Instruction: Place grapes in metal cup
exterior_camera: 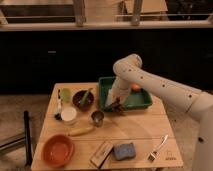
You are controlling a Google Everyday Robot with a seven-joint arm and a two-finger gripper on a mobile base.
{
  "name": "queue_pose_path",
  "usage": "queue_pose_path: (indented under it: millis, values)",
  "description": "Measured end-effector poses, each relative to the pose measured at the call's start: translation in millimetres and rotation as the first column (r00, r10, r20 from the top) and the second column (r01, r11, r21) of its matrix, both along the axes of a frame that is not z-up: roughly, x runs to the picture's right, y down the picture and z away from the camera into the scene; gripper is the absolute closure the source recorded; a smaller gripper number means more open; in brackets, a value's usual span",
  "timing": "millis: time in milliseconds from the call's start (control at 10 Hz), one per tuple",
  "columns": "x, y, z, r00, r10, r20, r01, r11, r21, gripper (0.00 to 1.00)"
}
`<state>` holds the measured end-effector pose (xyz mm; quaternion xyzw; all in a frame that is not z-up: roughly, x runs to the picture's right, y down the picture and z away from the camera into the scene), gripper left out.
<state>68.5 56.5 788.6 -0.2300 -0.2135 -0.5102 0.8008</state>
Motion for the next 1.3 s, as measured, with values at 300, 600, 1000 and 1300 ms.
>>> queue_pose_path:
  millis: [300,600,1000,1300]
  values:
    - [-34,3,-25.4,0.992,-0.1,0.078,0.097,0.9945,0.039,1.0]
    - [-49,3,-51.6,0.98,-0.151,0.127,0.139,0.9851,0.102,1.0]
    - [-66,6,-71.6,0.964,-0.177,0.2,0.151,0.9789,0.138,1.0]
    - [-96,15,-75.0,0.941,-0.222,0.254,0.197,0.9729,0.12,1.0]
